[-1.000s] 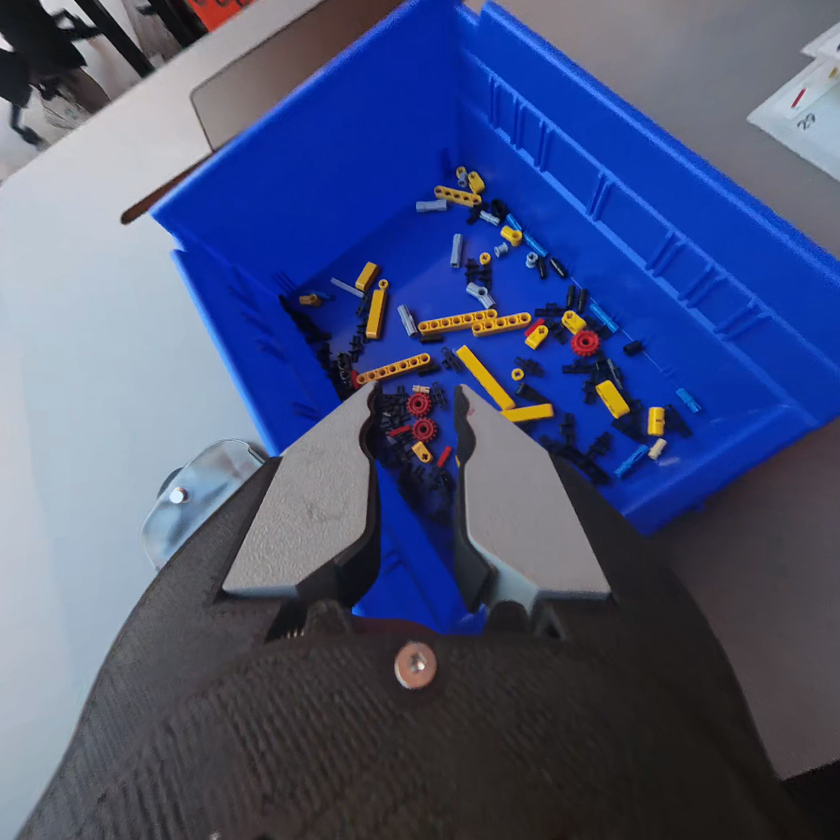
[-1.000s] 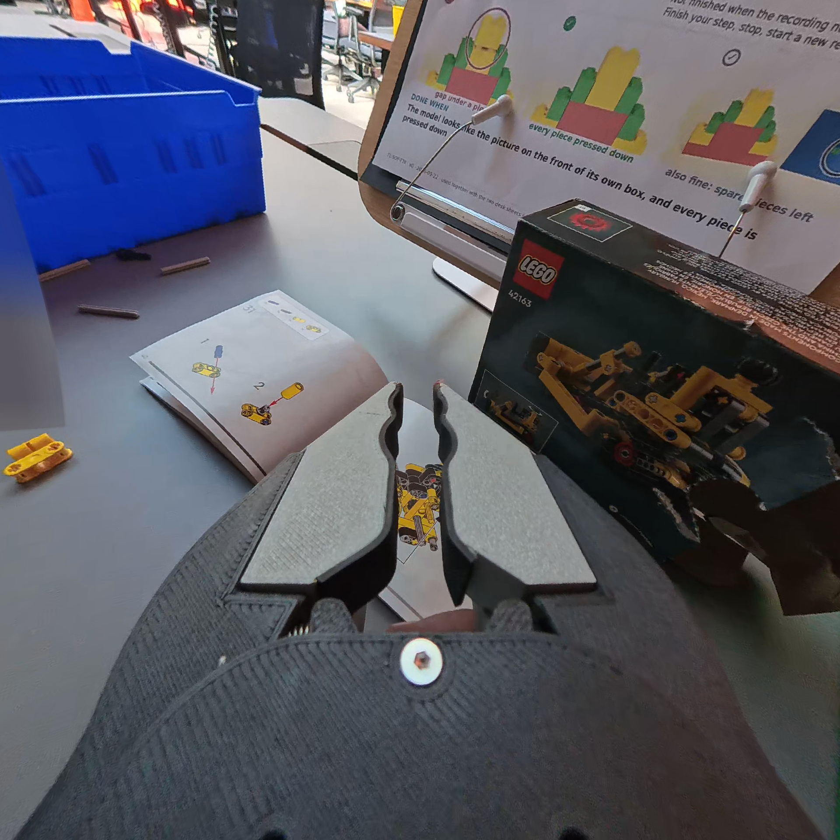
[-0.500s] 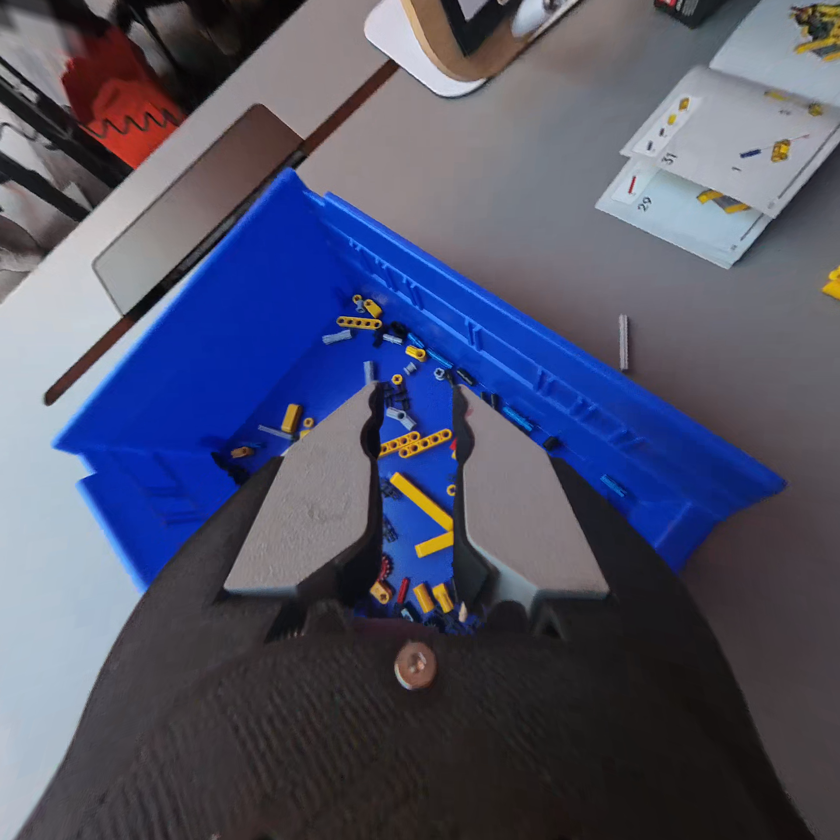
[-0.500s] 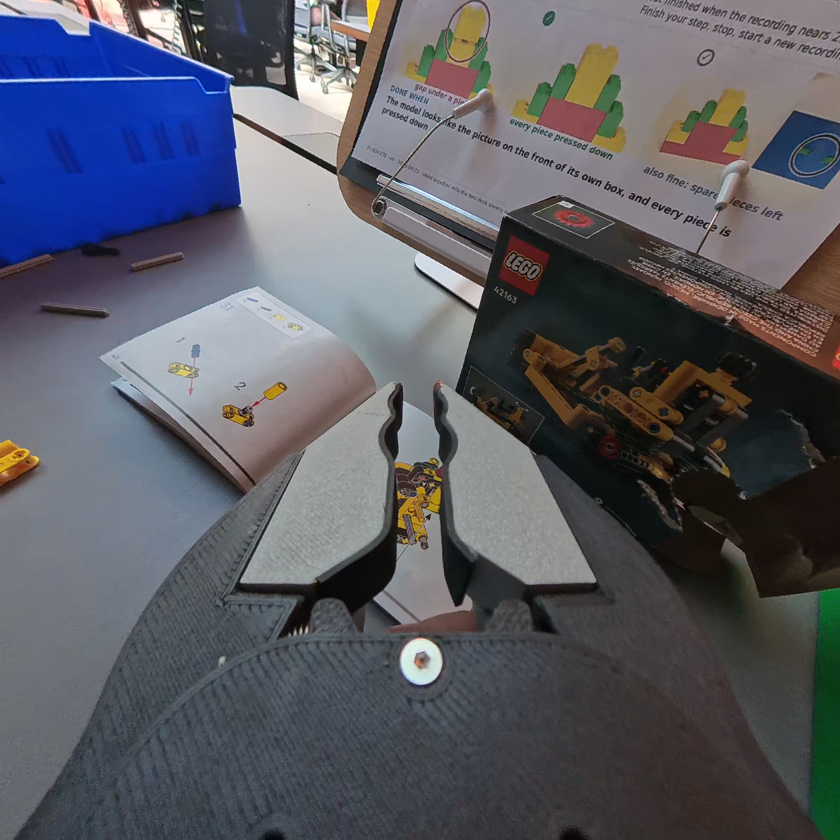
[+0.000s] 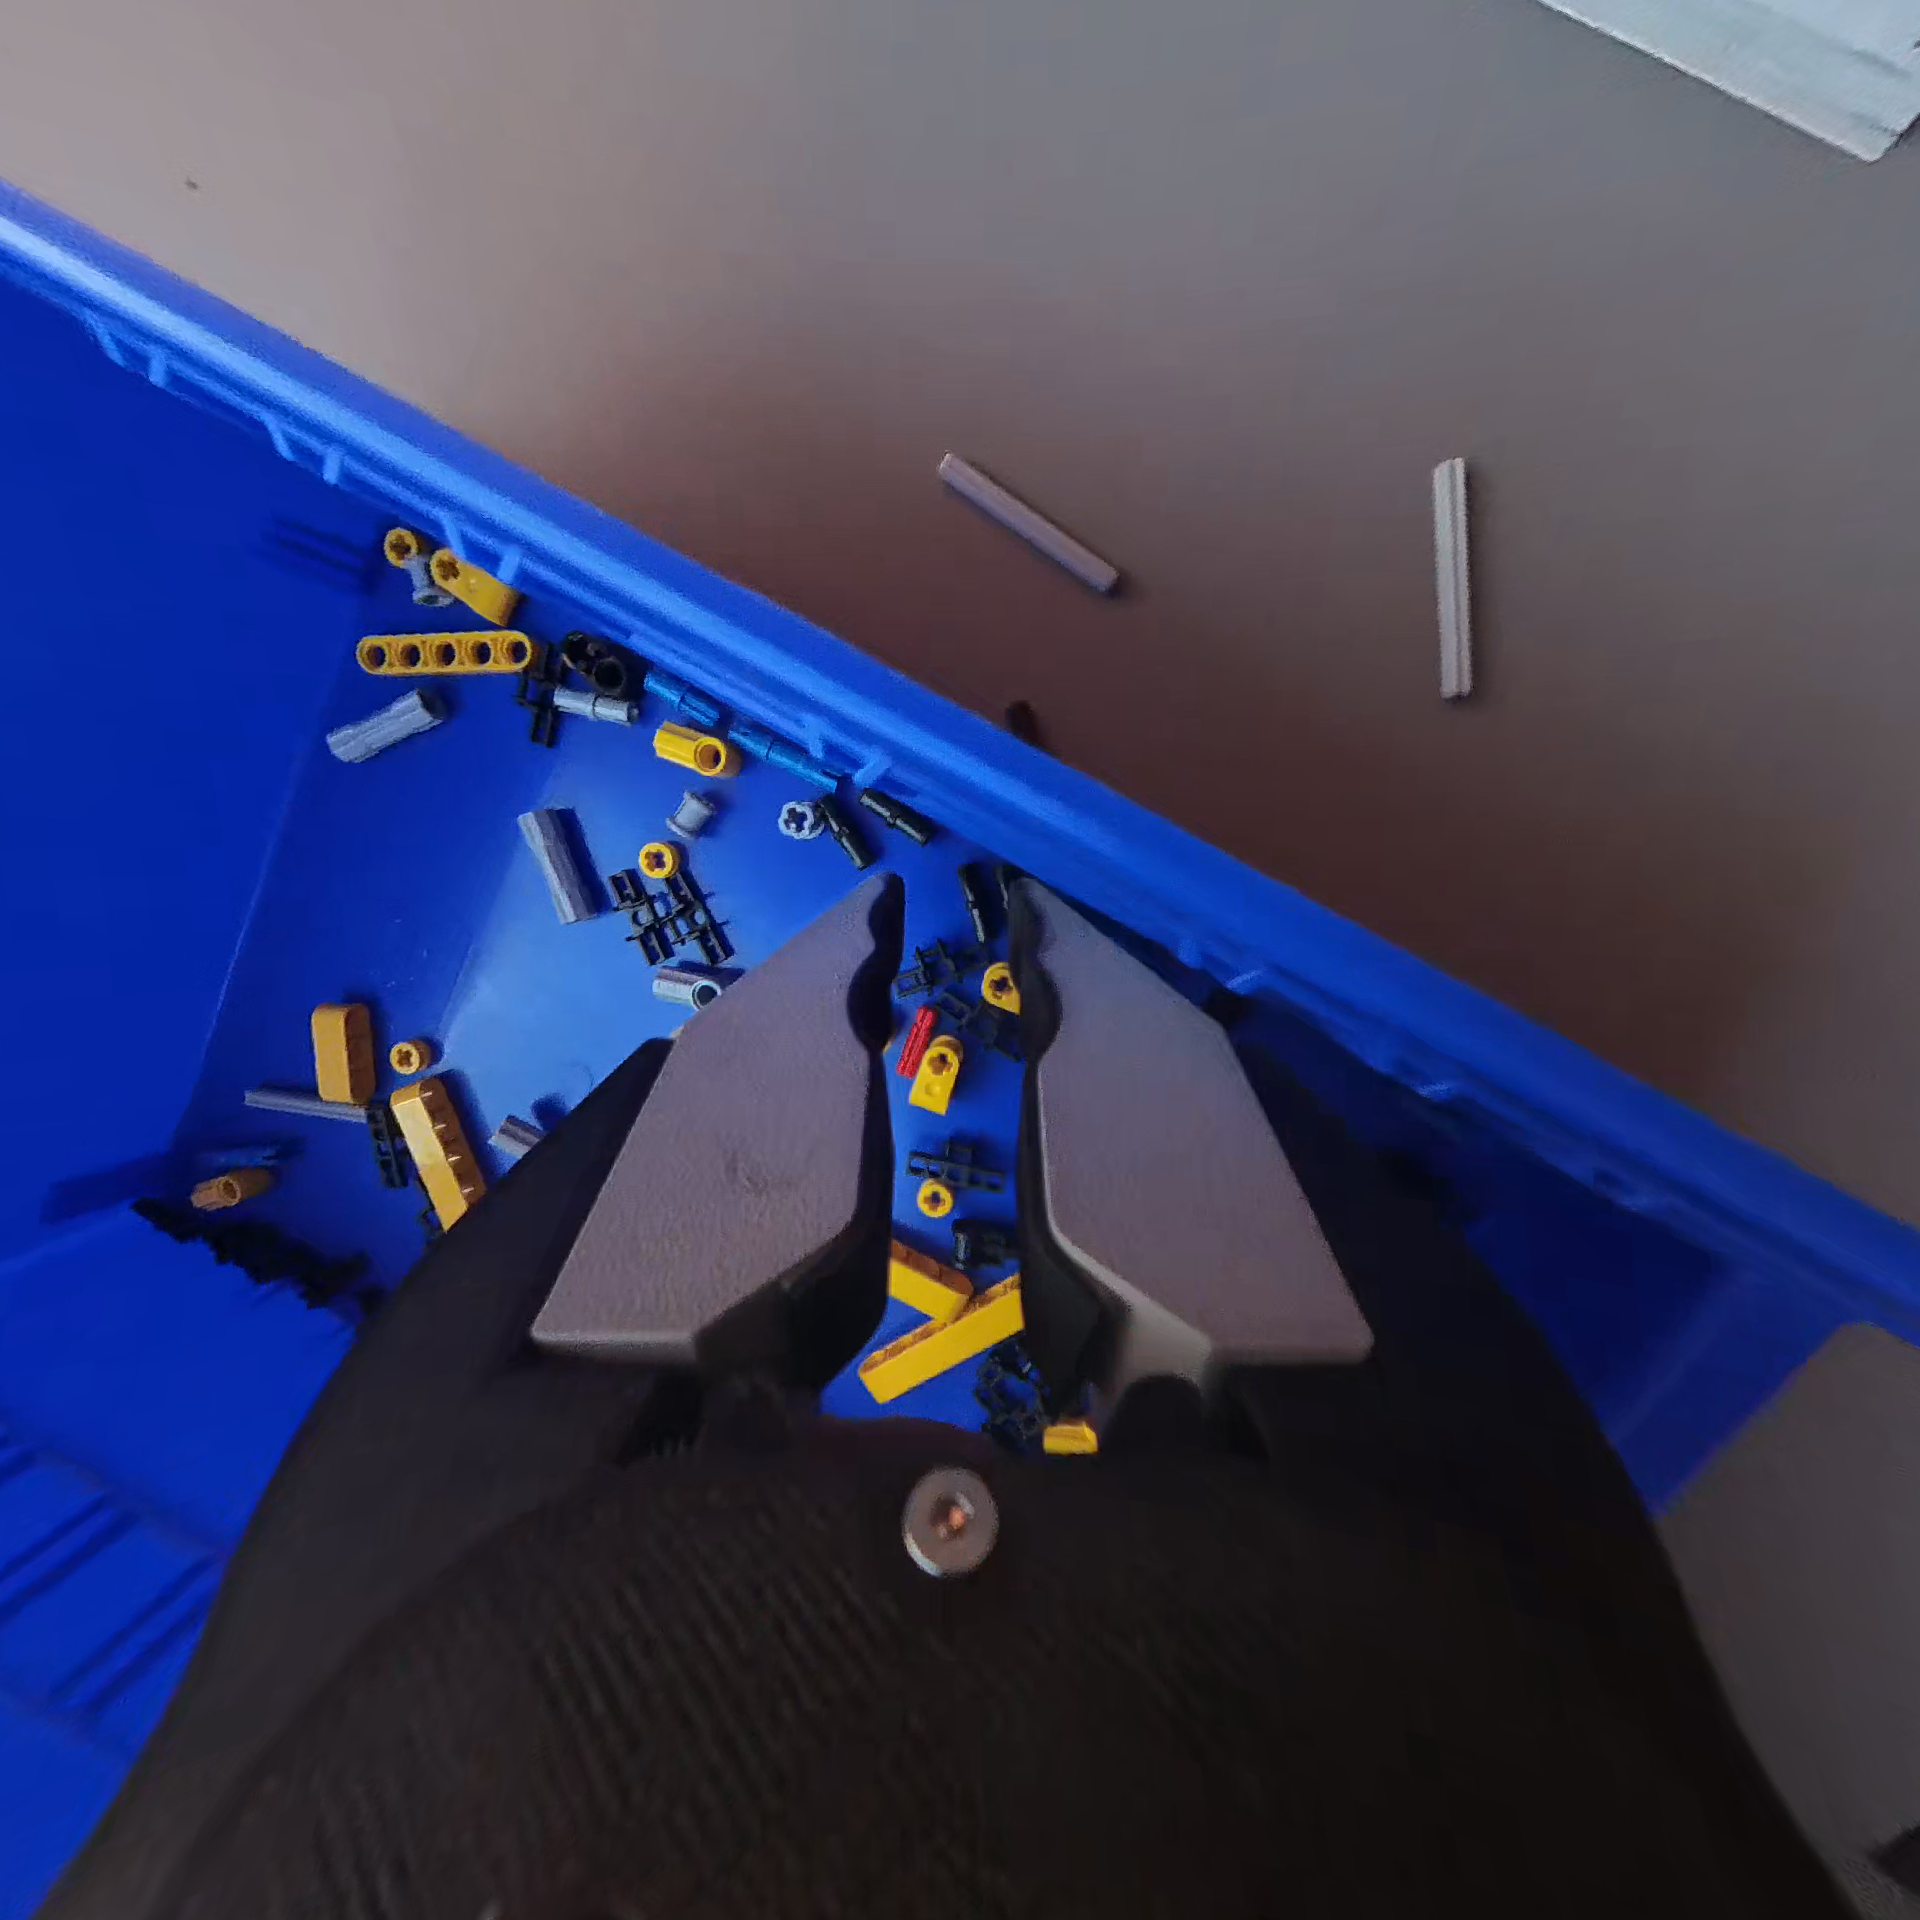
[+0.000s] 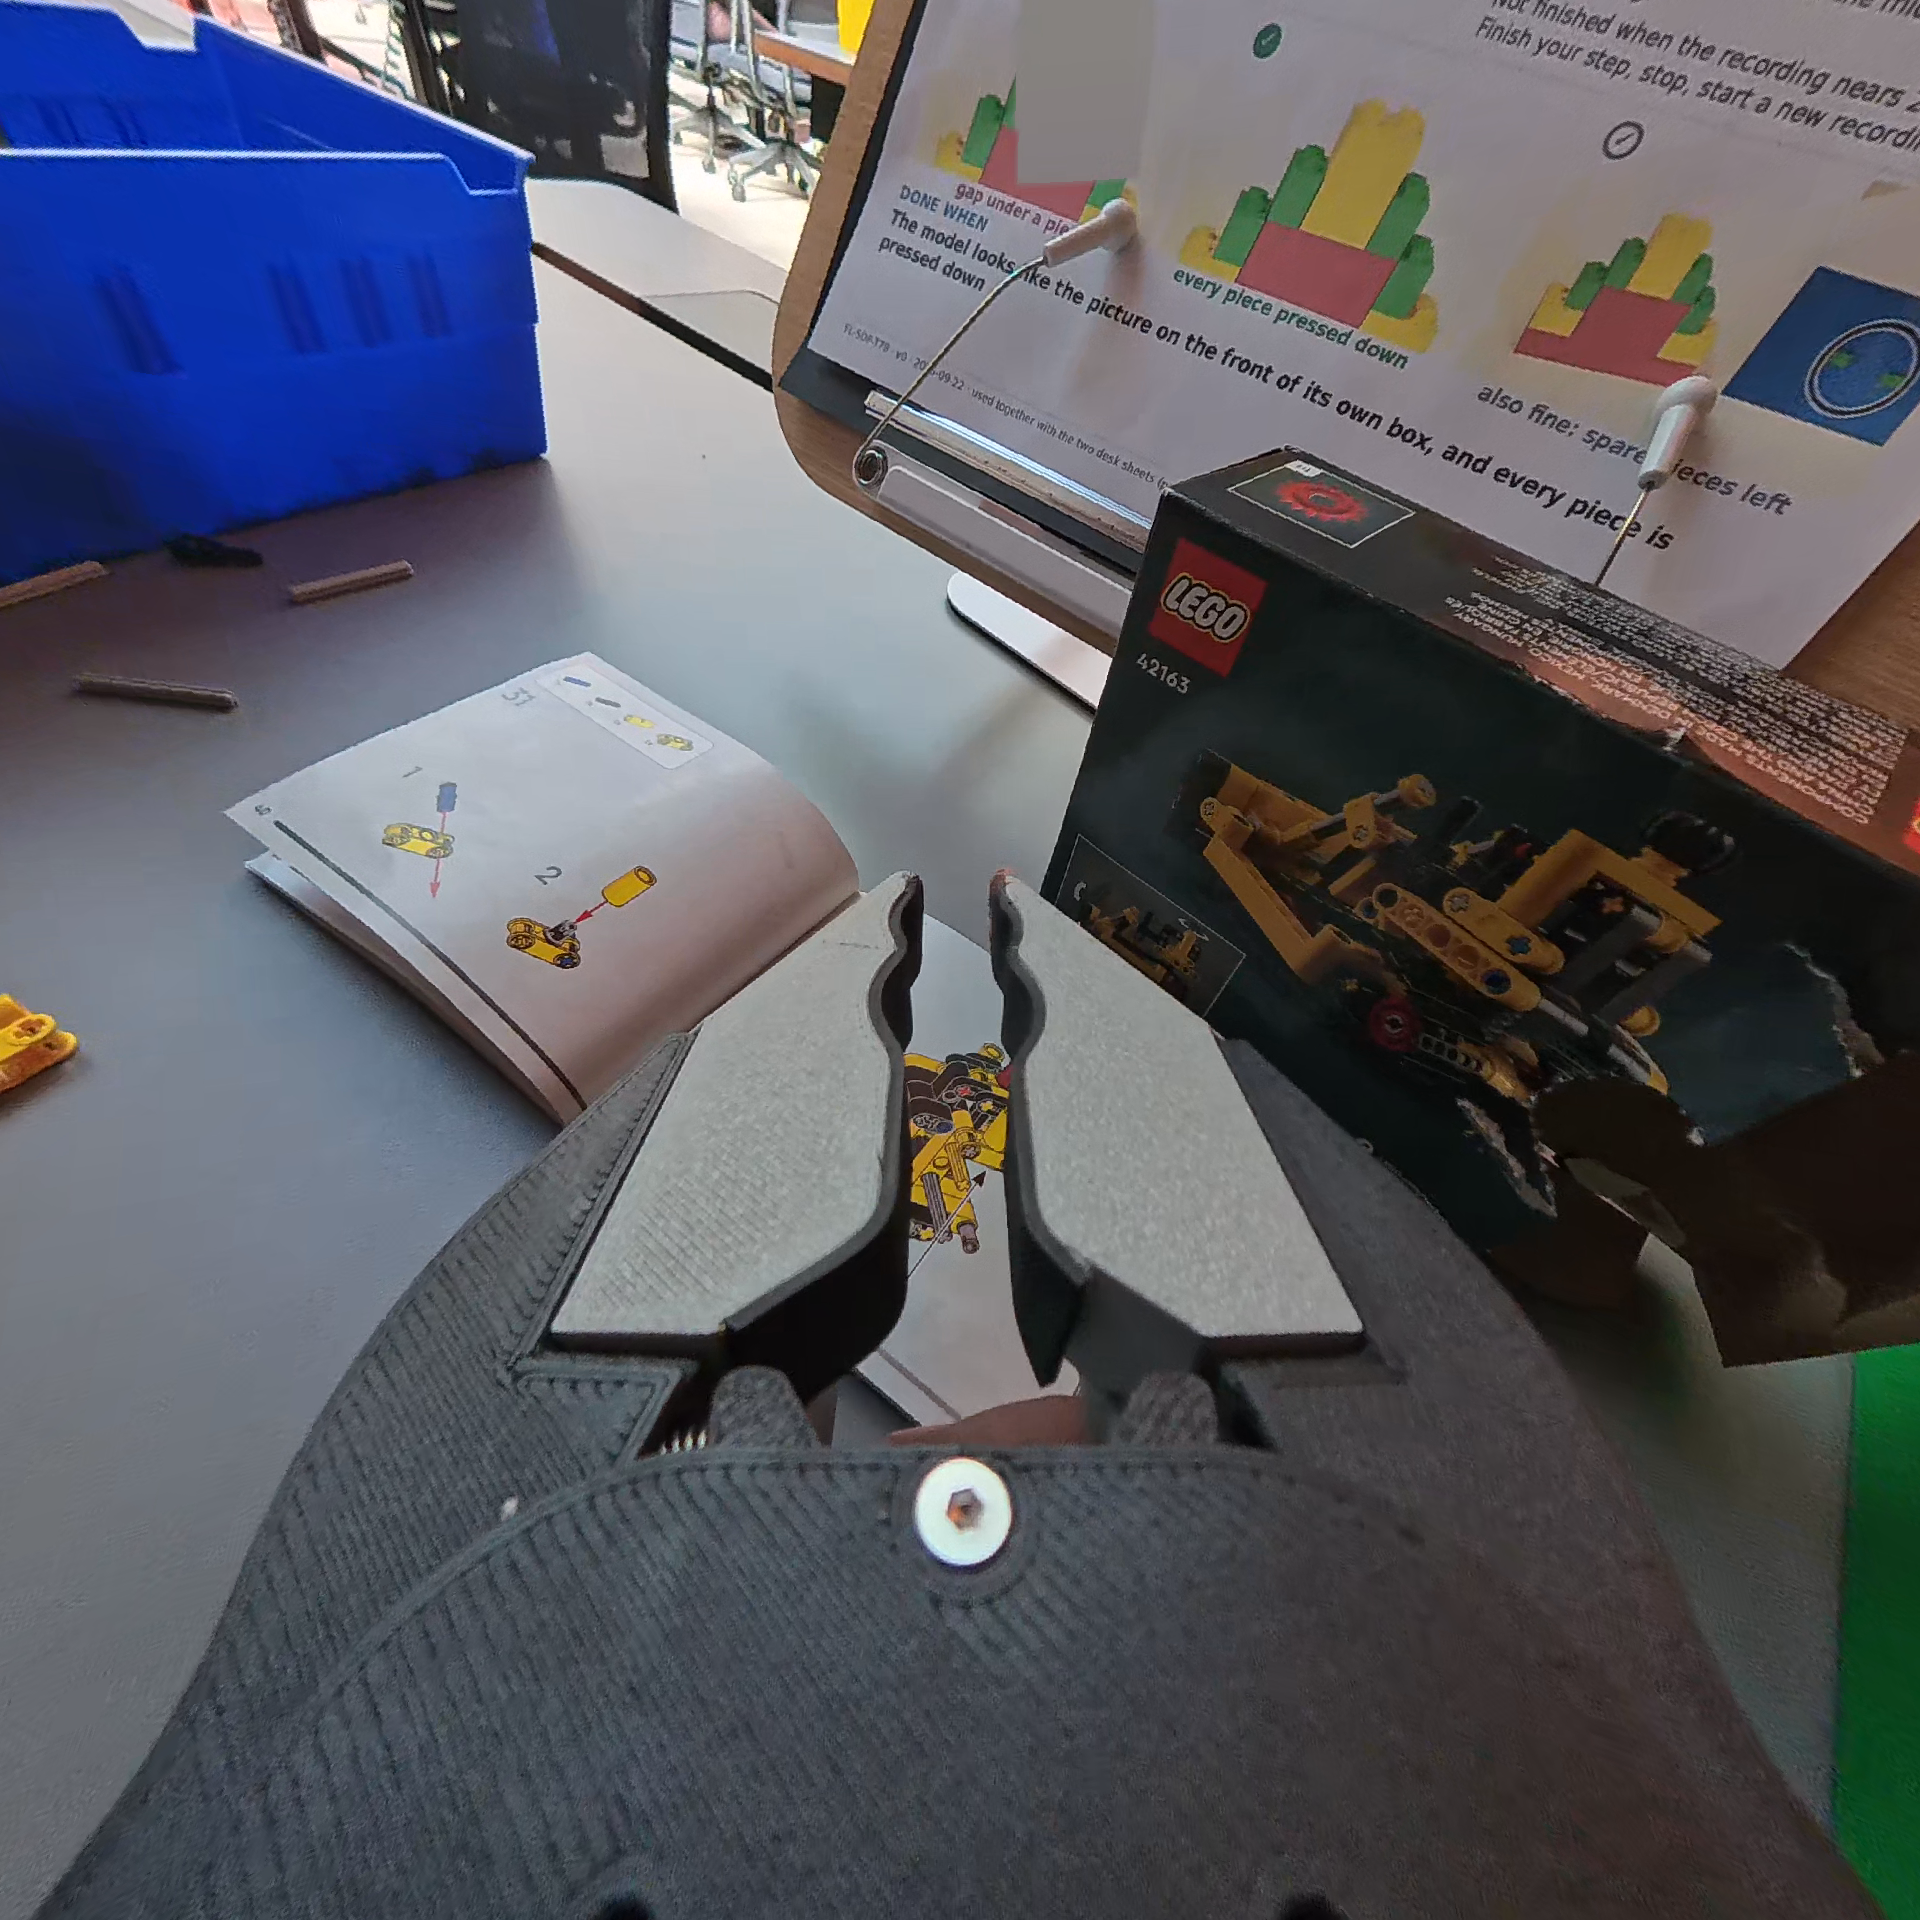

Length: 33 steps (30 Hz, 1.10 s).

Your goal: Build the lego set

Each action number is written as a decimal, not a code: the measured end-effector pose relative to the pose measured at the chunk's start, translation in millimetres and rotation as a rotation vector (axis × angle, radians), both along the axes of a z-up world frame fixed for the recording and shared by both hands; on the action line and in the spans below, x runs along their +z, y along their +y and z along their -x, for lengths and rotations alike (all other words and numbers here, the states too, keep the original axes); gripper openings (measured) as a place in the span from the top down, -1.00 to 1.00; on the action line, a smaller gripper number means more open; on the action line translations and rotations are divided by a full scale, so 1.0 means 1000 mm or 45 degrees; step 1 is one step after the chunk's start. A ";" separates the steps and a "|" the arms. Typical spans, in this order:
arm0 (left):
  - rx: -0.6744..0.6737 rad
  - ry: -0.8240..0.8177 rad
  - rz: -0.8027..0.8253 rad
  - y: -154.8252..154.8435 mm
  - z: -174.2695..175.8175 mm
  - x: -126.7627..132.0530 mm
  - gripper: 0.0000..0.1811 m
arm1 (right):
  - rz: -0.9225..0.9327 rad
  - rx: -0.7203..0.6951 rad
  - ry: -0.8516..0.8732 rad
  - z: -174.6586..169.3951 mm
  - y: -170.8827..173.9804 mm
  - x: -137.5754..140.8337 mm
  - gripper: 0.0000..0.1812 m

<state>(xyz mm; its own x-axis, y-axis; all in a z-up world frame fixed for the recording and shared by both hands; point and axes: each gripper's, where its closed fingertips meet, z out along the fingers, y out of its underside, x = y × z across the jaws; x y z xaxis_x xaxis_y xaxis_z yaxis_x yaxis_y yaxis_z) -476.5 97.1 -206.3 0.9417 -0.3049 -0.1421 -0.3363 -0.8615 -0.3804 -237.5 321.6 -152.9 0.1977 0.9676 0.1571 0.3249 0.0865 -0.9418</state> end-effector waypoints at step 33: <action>0.032 -0.031 0.056 0.004 0.026 -0.005 0.83 | 0.020 0.037 0.006 -0.001 -0.006 0.000 0.92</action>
<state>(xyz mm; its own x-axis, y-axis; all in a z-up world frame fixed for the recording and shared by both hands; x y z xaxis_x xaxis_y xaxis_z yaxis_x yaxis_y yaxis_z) -502.3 101.6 -211.0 0.9522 -0.2864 -0.1064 -0.3054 -0.8856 -0.3498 -236.0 316.0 -152.5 0.1701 0.9753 0.1410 0.3176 0.0812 -0.9447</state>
